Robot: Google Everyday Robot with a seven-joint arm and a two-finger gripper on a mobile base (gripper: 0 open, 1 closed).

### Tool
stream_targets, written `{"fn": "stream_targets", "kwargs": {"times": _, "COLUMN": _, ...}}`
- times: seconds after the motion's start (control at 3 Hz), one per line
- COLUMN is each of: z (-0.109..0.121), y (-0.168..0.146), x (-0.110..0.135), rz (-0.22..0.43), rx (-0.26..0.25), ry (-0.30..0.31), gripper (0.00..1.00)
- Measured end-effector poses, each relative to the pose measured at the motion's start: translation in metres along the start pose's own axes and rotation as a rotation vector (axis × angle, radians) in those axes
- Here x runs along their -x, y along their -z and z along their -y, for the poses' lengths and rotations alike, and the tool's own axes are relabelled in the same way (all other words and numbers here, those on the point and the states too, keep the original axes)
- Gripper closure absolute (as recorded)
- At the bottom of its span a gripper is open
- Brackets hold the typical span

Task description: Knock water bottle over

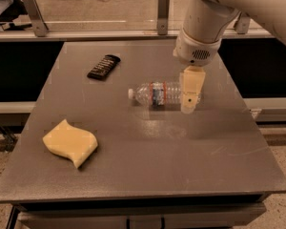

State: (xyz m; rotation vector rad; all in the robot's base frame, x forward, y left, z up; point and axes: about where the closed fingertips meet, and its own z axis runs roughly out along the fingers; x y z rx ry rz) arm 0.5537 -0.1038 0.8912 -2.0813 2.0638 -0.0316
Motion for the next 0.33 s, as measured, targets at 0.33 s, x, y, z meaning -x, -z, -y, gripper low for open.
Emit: {"fn": "stream_targets", "kwargs": {"times": 0.33, "z": 0.0005, "y": -0.0015, "x": 0.0027, "rz": -0.009, "rx": -0.002, "ry": 0.001, "gripper": 0.0}}
